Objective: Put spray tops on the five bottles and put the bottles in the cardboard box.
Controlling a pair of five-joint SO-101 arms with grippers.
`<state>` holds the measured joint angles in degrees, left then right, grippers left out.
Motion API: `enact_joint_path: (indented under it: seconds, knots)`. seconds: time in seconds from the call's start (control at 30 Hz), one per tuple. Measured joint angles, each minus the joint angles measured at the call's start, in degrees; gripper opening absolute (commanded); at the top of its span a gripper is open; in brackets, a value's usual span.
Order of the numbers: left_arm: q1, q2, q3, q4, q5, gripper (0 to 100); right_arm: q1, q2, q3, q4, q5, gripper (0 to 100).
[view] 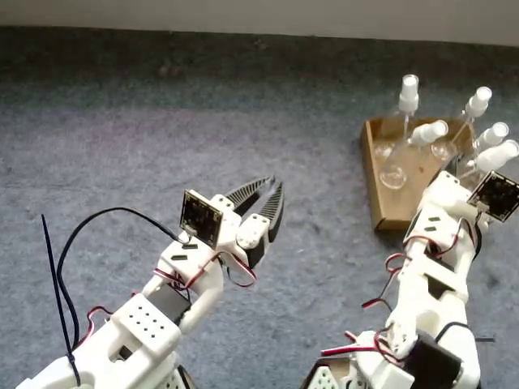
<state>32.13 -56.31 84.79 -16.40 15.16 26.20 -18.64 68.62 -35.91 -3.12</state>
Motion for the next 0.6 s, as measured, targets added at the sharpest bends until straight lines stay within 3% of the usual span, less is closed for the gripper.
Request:
enact_joint_path:
  seconds: [0.6]
  knots:
    - [0.00, 0.00, 0.00, 0.00, -0.09, 1, 0.00, 16.62, -6.86, -4.57, 0.00, 11.2]
